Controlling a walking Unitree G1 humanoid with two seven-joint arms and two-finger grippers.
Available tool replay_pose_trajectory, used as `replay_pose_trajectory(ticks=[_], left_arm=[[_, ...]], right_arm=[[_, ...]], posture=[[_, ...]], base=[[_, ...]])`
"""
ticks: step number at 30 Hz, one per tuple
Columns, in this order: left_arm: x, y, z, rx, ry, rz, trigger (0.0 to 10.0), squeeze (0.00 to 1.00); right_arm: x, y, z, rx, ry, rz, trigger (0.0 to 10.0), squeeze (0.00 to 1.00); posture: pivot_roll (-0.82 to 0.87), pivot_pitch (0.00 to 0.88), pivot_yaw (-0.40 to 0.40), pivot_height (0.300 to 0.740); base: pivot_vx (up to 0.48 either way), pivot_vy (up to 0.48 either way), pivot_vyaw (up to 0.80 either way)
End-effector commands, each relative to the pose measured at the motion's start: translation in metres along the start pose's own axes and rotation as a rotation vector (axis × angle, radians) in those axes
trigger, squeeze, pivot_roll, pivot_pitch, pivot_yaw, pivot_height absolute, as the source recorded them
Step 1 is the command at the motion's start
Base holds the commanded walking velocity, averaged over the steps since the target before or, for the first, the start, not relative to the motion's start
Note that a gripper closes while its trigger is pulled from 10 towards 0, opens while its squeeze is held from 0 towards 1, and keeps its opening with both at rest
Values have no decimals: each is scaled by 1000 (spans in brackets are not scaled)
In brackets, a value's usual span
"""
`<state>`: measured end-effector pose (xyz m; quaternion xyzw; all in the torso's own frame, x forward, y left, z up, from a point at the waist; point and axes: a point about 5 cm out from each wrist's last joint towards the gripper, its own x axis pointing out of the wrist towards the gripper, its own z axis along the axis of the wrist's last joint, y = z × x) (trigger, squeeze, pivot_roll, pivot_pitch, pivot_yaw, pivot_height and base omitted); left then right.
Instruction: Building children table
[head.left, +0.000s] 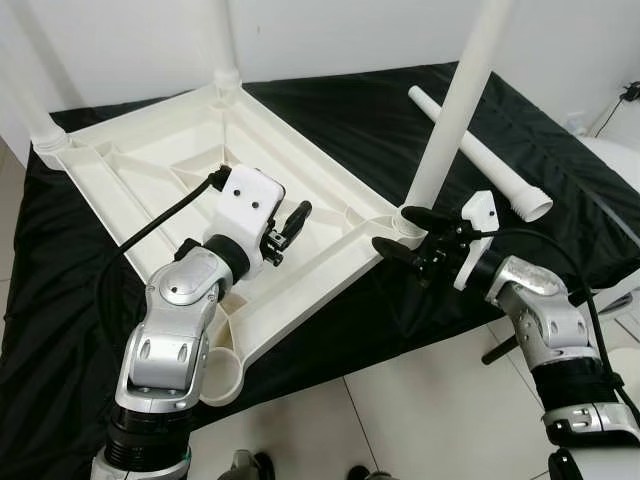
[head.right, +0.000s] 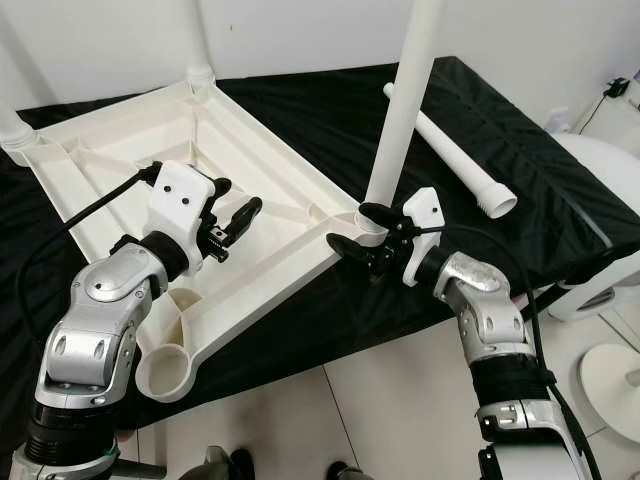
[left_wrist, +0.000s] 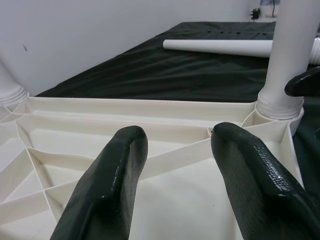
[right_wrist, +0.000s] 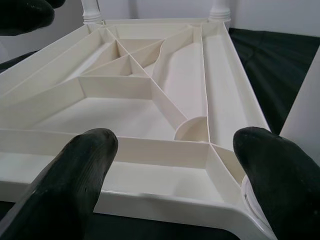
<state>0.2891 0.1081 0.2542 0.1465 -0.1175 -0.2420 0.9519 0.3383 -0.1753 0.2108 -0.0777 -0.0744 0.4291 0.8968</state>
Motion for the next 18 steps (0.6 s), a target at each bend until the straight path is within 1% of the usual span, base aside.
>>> replay_pose_trajectory(ticks=[1,8,9,18], left_arm=[[-3,6,3,12,3,136,10000,0],[-6,0,4,26,10,105,10000,0],[-7,-4,4,22,17,88,10000,0],[-13,-12,6,-1,24,33,10000,0]], right_arm=[[0,-2,-1,-1,10,15,10000,0],[3,-10,3,-4,15,26,10000,0],[5,-16,5,-5,19,33,10000,0],[9,-29,9,-20,43,40,10000,0]], posture=[[-13,260,-6,740],[-11,273,-9,740],[-9,278,-9,740],[-9,298,-13,740]], base=[[0,0,0],[0,0,0],[0,0,0],[0,0,0]])
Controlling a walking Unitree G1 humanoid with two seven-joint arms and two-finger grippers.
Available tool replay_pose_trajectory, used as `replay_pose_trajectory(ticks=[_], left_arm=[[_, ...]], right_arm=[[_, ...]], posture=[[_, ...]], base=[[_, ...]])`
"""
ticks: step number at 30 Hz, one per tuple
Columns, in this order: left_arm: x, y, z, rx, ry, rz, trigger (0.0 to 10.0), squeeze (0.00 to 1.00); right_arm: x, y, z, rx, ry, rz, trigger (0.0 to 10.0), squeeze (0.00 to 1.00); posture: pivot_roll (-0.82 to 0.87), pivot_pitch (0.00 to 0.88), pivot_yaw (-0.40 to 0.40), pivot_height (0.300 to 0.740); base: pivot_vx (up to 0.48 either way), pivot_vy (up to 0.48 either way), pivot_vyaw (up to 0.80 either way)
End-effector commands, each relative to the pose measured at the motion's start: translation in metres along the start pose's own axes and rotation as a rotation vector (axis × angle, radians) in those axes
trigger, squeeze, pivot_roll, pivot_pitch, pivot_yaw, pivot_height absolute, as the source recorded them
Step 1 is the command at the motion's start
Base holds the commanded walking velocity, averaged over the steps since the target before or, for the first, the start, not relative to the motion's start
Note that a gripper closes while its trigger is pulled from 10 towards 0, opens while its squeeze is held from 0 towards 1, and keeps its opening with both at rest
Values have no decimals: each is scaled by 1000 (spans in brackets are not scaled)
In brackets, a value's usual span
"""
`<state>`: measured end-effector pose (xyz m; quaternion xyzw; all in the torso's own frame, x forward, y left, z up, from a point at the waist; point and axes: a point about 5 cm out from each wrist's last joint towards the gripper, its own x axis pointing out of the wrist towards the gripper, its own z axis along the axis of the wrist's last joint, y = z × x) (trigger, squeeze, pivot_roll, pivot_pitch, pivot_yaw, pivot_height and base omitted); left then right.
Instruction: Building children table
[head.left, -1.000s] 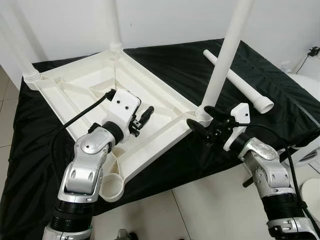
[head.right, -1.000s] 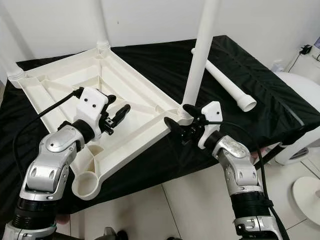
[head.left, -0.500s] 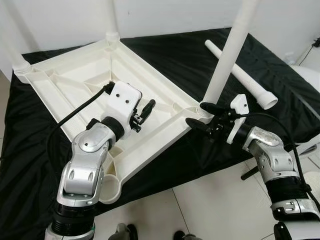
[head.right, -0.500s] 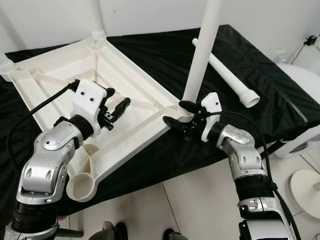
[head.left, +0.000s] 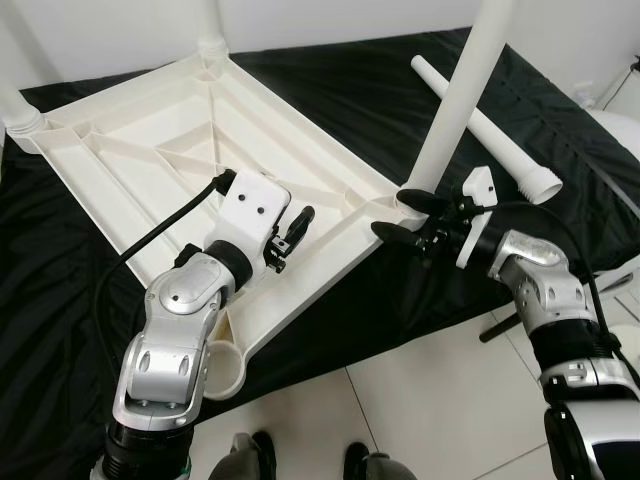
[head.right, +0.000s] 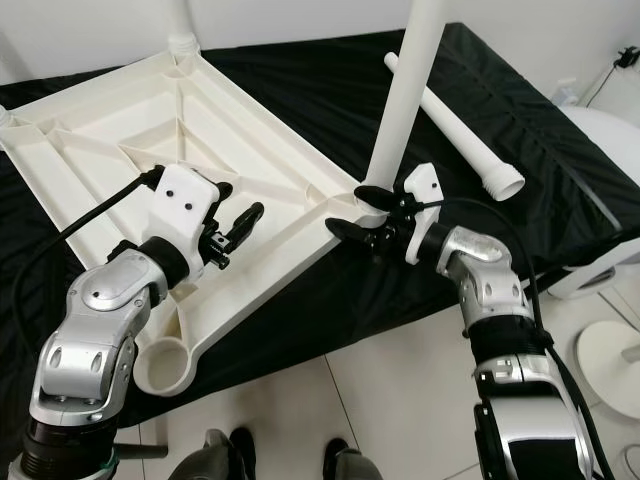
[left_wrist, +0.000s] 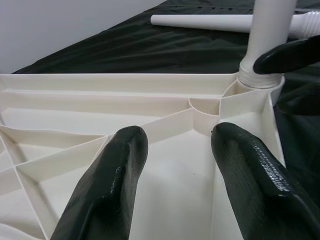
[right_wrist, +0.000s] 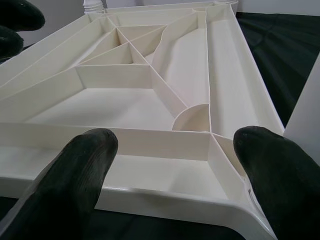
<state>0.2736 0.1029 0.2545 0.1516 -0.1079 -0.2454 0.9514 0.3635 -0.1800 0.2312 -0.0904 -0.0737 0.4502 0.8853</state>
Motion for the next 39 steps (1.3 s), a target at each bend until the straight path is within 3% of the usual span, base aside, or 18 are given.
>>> replay_pose_trajectory(ticks=[1,9,20,25,32,39], left_arm=[[-3,-2,0,-5,5,44,10000,0],[-8,-20,1,0,29,-65,10000,0],[-11,-26,4,-25,34,-78,10000,0],[-13,-31,4,-37,50,-83,10000,0],[-16,-31,1,-35,76,-74,10000,0],[-14,-22,-5,8,99,-66,10000,0]], right_arm=[[-4,-3,-6,2,36,-10,10000,0],[4,-22,4,-39,47,-78,10000,0],[7,-36,13,-53,39,-182,10000,0],[11,-45,25,-66,-27,-287,10000,0],[24,-32,22,-15,-114,-209,10000,0],[31,-5,33,54,-293,-30,10000,0]], posture=[[-9,298,-13,740],[-2,312,-18,740],[5,318,-15,740],[9,329,-15,740],[11,340,-7,740],[3,325,1,740]], base=[[0,0,0],[0,0,0],[0,0,0],[0,0,0],[0,0,0],[0,0,0]])
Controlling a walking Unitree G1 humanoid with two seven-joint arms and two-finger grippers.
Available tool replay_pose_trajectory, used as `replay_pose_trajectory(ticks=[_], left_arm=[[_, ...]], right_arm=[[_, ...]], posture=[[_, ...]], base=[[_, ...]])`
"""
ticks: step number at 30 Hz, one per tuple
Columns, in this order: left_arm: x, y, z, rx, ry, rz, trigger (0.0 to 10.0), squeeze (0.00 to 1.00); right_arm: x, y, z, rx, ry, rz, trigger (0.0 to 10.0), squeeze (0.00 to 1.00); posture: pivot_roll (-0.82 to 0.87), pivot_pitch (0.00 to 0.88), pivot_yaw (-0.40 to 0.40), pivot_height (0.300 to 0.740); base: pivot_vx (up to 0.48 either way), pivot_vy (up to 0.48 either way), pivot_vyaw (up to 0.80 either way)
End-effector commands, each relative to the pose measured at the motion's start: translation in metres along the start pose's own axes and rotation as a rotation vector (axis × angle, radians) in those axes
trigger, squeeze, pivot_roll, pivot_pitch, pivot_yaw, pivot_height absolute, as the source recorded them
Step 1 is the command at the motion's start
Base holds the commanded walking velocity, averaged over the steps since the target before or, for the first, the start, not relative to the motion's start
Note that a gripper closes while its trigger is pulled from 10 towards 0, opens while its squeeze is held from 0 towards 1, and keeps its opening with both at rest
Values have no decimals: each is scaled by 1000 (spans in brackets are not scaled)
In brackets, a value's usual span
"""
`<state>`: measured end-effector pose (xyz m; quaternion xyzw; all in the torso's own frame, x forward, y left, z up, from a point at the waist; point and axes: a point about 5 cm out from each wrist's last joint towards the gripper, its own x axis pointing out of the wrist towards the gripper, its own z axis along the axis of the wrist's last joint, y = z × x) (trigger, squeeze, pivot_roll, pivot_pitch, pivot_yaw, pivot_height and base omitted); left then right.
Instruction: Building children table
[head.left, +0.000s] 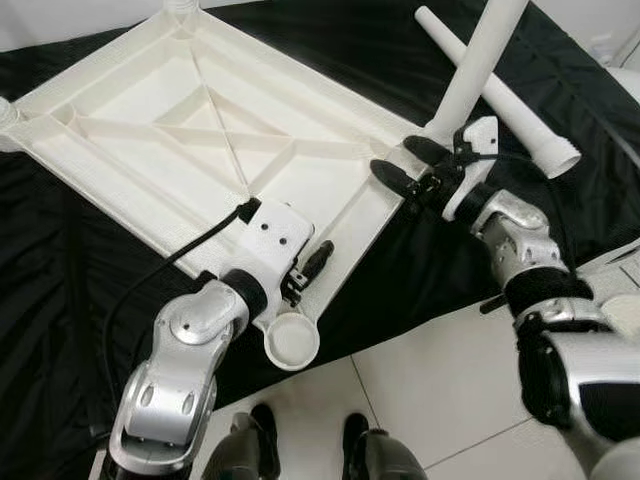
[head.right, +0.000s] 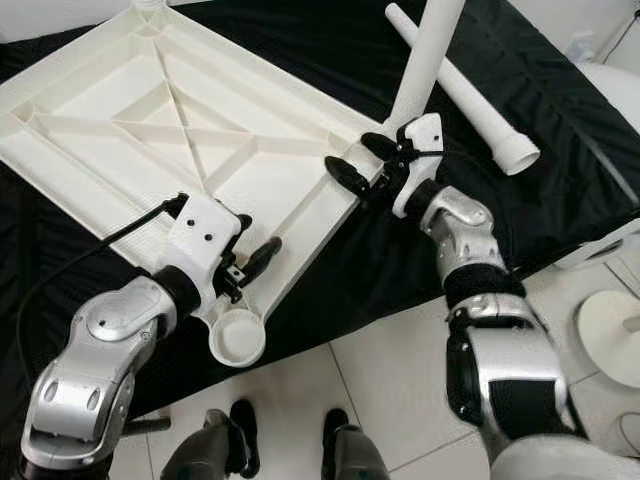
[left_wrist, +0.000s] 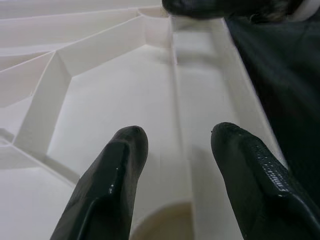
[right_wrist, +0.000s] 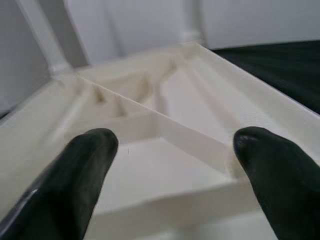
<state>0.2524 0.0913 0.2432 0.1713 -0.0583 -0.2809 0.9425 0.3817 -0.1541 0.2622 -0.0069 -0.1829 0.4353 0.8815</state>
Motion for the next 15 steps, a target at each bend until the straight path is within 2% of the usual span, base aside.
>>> replay_pose_trajectory(ticks=[1,6,10,14,15], left_arm=[[0,0,-3,-2,8,25,10000,0],[3,9,-4,24,9,47,10000,0],[5,23,-6,82,7,71,10000,0],[4,27,-8,96,8,73,10000,0],[6,32,-11,119,9,61,10000,0]], right_arm=[[-1,2,5,11,-25,25,10000,0],[-8,14,13,32,-89,39,10000,0],[-25,24,19,64,-140,-1,10000,0],[-33,30,20,80,-142,-21,10000,0],[-44,37,22,93,-142,-54,10000,0]], posture=[[3,325,1,740],[-4,309,5,740],[-17,279,12,740],[-19,276,13,740],[-35,253,19,740]], base=[[0,0,0],[0,0,0],[0,0,0],[0,0,0],[0,0,0]])
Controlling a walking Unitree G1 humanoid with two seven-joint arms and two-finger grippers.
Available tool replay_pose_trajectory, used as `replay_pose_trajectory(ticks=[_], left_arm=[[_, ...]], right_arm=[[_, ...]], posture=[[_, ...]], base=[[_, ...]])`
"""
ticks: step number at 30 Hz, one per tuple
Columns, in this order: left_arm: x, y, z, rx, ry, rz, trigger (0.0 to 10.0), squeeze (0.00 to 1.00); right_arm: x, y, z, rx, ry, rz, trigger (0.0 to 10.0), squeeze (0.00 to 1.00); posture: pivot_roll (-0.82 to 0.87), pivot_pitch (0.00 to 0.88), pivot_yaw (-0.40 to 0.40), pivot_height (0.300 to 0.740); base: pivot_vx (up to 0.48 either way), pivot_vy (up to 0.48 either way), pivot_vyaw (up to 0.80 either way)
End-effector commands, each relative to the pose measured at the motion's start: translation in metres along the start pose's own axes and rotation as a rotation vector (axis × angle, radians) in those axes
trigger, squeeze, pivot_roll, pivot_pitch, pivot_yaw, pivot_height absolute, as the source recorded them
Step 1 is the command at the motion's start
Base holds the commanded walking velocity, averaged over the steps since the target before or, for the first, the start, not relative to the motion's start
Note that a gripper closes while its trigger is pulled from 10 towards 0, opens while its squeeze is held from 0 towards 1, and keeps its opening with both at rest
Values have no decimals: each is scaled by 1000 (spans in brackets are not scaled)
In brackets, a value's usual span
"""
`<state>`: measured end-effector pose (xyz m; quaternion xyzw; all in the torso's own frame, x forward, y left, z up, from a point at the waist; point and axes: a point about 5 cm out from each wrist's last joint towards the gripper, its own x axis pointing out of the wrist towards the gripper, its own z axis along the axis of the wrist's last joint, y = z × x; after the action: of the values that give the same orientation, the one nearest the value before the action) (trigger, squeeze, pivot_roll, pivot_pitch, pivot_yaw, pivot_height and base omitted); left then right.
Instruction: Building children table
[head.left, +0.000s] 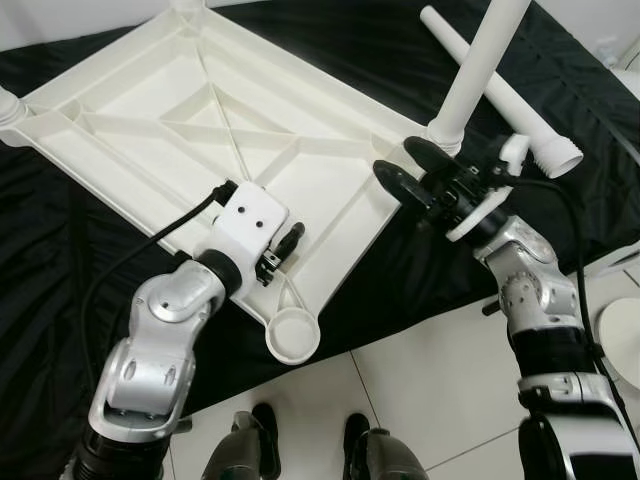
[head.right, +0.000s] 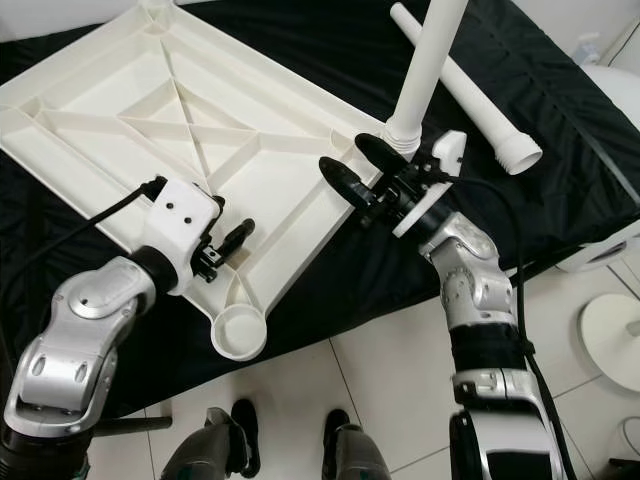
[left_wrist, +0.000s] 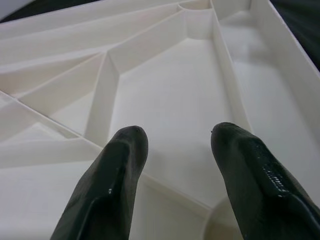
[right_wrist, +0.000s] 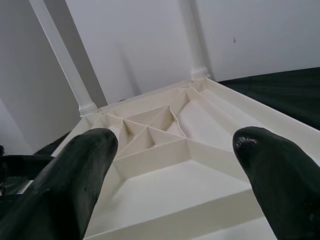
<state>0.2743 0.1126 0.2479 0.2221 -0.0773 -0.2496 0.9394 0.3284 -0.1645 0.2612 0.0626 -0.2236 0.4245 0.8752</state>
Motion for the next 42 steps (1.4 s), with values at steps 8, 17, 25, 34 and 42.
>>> replay_pose_trajectory(ticks=[8,17,25,34,42], left_arm=[[3,1,-10,95,-24,-106,10000,0],[8,-11,3,58,-136,-256,10000,0],[12,-31,1,82,-166,-368,10000,0],[24,-44,-10,93,-114,-376,10000,0],[35,-50,-24,93,-27,-331,10000,0]], right_arm=[[-31,12,18,18,9,-67,10000,0],[-58,16,23,33,28,-147,10000,0],[-69,21,30,26,43,-186,10000,0],[-69,31,36,49,32,-184,10000,0],[-67,46,36,80,40,-143,10000,0]], posture=[[-58,225,31,740],[-87,191,55,740],[-109,176,67,740],[-135,179,69,740],[-144,192,73,740]], base=[[0,0,0],[0,0,0],[0,0,0],[0,0,0],[0,0,0]])
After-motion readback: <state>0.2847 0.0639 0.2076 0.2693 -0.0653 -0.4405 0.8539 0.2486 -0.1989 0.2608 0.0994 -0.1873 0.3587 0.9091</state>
